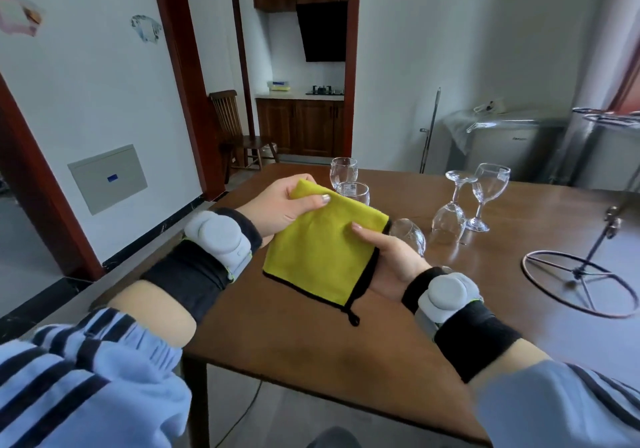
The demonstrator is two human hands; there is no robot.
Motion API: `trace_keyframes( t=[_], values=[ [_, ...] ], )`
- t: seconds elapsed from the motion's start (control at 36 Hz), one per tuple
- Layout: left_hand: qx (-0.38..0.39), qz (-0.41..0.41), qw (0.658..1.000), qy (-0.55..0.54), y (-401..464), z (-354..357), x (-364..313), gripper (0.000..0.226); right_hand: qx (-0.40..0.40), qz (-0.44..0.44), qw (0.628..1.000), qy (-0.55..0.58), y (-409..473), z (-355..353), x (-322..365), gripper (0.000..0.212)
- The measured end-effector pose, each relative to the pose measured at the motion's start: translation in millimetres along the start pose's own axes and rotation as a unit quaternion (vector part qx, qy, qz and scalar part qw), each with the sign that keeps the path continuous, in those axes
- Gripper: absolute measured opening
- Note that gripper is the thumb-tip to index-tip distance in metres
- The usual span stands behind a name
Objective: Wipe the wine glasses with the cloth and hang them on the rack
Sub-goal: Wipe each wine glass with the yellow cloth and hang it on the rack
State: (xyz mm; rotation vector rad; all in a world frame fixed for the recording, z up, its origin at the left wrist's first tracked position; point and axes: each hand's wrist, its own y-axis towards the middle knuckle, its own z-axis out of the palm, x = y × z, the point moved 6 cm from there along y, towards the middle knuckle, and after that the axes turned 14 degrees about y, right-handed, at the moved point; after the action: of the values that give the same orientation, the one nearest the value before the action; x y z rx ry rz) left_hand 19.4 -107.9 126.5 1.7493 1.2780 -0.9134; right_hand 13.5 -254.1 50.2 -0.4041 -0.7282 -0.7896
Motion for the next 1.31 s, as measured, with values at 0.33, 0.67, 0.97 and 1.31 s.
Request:
trace_keyframes(
  t=[0.33,0.67,0.97,1.31],
  values=[
    [-0.022,-0.062,0.998,0.009,41,95,-6,0.041,-0.219,-0.120,0.968,0.033,-94,-75,88,0.031],
    [-0.015,-0.215,0.970,0.108,82,180,57,0.027,-0.278,-0.248,0.921,0.117,-151,-128,156,0.029],
    [-0.021,-0.287,0.954,0.080,91,206,75,0.038,-0.326,-0.192,0.919,0.108,-131,-158,145,0.029],
    [-0.004,-0.240,0.936,0.256,101,206,65,0.028,-0.350,-0.183,0.909,0.136,-111,-176,137,0.036]
  ],
)
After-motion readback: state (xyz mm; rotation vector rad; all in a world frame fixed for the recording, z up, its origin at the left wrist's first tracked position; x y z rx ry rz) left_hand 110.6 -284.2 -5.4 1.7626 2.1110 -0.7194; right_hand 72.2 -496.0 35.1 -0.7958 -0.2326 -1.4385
